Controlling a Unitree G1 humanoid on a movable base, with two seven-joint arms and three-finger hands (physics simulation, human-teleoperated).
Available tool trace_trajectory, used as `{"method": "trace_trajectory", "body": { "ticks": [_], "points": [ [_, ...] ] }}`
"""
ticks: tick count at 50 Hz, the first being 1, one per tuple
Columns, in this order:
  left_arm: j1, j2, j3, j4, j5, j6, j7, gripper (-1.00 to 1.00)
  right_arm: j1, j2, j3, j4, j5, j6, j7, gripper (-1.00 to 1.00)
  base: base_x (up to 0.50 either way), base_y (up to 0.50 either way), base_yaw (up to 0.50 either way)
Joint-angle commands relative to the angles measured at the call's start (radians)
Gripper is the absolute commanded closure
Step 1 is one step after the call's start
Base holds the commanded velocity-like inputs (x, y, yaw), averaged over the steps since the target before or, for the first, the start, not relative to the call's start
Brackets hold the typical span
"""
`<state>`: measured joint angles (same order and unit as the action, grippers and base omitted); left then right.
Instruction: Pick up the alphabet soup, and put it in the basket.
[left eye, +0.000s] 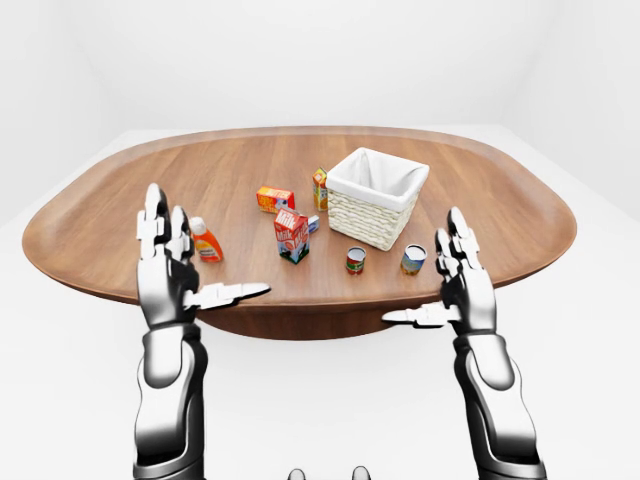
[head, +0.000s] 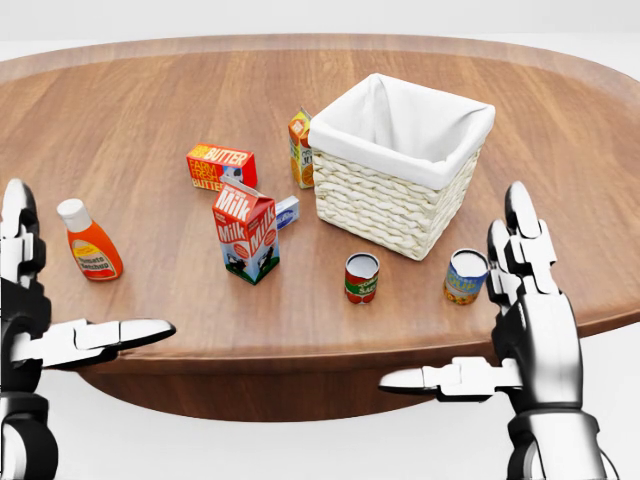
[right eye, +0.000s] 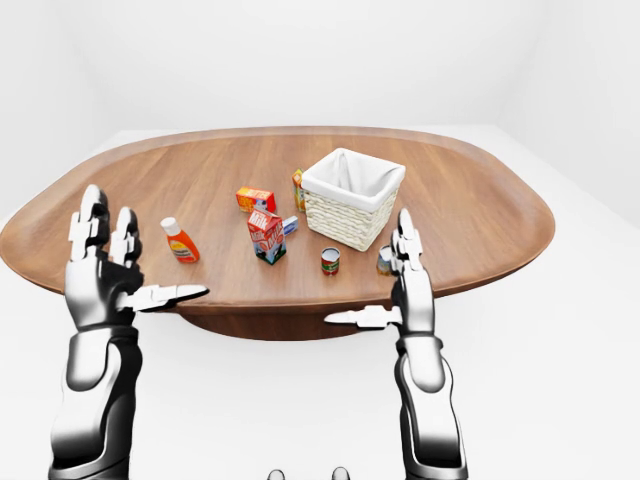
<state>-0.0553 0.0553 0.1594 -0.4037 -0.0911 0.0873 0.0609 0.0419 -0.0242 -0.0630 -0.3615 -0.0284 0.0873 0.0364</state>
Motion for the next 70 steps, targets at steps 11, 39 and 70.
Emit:
{"method": "trace_trajectory", "body": {
  "ticks": [11, 39, 70],
  "points": [
    [-0.093, 0.109, 0.203, -0.295, -0.175, 0.0, 0.105, -1.0, 0.002, -0.007, -0.028, -0.258, -0.038, 0.0, 0.02, -1.0, 0.0, 0.0, 0.0],
    [-0.087, 0.108, 0.194, -0.288, -0.175, 0.0, 0.104, -1.0, 0.004, -0.003, -0.023, -0.289, -0.054, 0.0, 0.037, -1.0, 0.0, 0.0, 0.0],
    [-0.085, 0.109, 0.195, -0.296, -0.172, 0.0, 0.106, -1.0, 0.007, -0.002, -0.023, -0.287, -0.059, 0.0, 0.039, -1.0, 0.0, -0.15, 0.0]
  ]
}}
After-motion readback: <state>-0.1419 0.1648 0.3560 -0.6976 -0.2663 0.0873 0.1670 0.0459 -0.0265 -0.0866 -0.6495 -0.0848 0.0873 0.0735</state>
